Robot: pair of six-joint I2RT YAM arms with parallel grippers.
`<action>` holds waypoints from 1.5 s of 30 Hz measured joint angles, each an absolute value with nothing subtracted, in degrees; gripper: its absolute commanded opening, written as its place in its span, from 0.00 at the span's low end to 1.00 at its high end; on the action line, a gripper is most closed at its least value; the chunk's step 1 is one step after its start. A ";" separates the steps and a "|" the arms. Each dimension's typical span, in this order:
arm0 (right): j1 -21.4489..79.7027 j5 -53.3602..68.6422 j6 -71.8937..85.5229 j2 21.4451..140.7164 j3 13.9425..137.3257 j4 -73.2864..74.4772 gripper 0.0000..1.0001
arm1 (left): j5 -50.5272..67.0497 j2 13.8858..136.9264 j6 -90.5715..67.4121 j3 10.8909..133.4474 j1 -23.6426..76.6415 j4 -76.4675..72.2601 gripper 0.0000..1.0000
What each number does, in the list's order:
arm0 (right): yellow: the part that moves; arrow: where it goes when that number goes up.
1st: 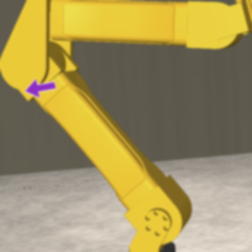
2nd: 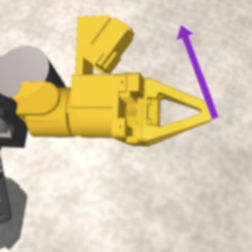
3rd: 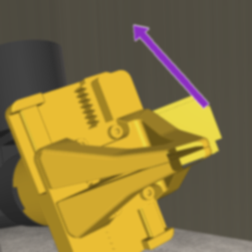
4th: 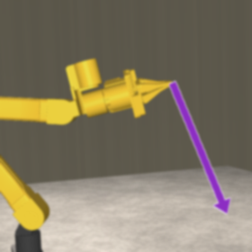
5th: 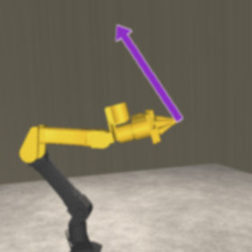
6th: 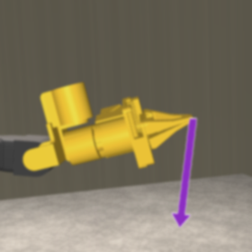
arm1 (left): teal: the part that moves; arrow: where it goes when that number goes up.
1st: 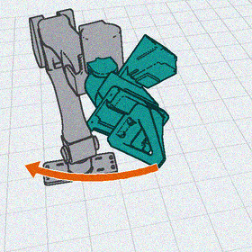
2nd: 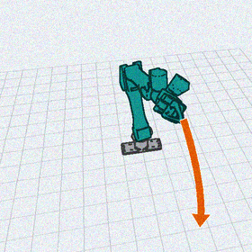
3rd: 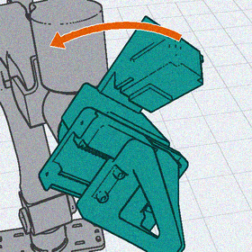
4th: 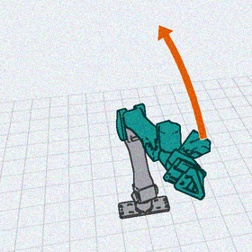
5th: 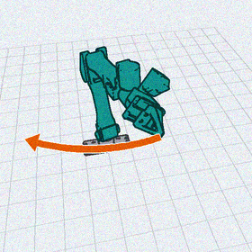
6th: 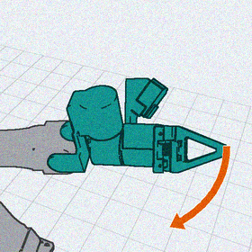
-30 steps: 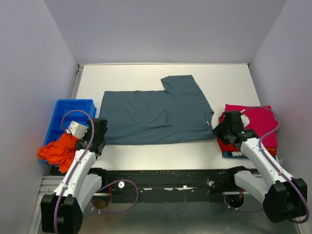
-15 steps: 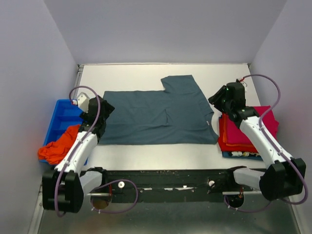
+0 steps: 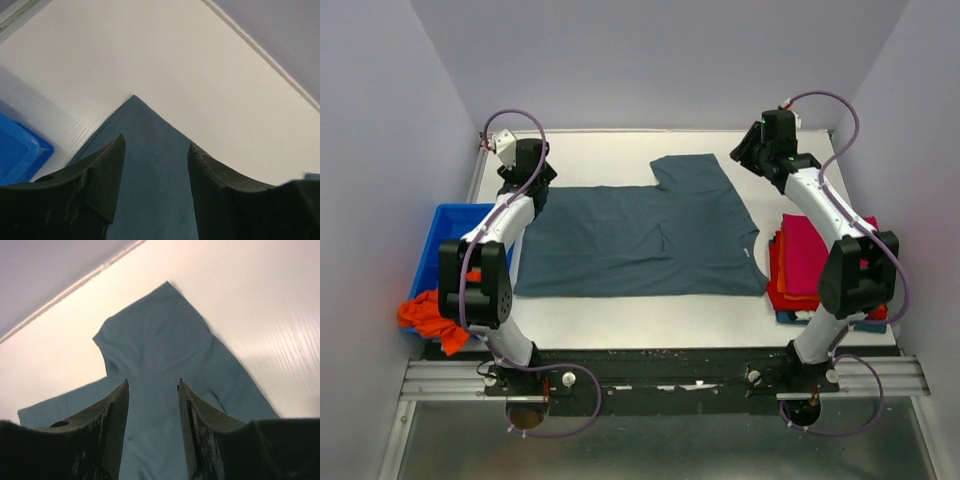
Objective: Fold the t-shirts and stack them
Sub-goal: Fold the flattened tshirt in 1/3 of the way, then grap the side of the flattened tshirt furthest away from the robot with both arms
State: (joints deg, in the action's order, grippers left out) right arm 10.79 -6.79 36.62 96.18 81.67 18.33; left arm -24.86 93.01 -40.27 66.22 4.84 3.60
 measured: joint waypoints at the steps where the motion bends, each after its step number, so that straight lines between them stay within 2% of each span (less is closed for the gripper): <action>1: 10.79 -6.81 36.34 98.19 84.01 18.70 0.52 | -24.84 94.91 -39.99 67.53 4.47 3.79 0.63; 4: 10.81 -6.81 35.64 103.72 90.76 19.75 0.52 | -24.77 99.79 -39.42 70.59 3.53 5.08 0.63; 11: 10.79 -6.17 34.94 111.24 95.77 20.60 0.51 | -24.67 111.35 -38.68 79.66 2.15 9.89 0.61; 21: 10.81 -4.03 34.00 118.10 102.43 21.28 0.53 | -23.35 126.43 -38.83 98.98 -0.62 20.88 0.59; 27: 10.81 -3.29 34.02 123.63 109.40 22.98 0.53 | -21.89 129.78 -39.16 104.57 -2.33 27.33 0.60; 32: 10.79 -3.31 34.57 130.17 117.58 25.56 0.68 | -19.27 133.51 -38.74 109.78 -2.76 31.73 0.60; 35: 10.72 -3.36 34.70 134.72 123.20 27.49 0.67 | -17.65 134.08 -38.39 110.24 -2.76 32.58 0.59; 37: 10.48 -3.31 34.94 137.25 126.21 28.51 0.62 | -16.80 134.08 -38.13 110.34 -2.76 32.71 0.56; 39: 10.00 -3.27 35.44 138.54 127.26 29.15 0.61 | -16.08 134.08 -38.02 110.50 -2.76 32.99 0.52; 45: 7.53 -2.90 36.95 140.03 127.35 29.95 0.60 | -15.27 133.84 -37.91 109.43 -2.87 31.86 0.49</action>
State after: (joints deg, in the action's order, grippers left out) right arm 7.53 -2.90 36.95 140.03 127.35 29.95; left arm -15.27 133.84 -37.91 109.43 -2.87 31.86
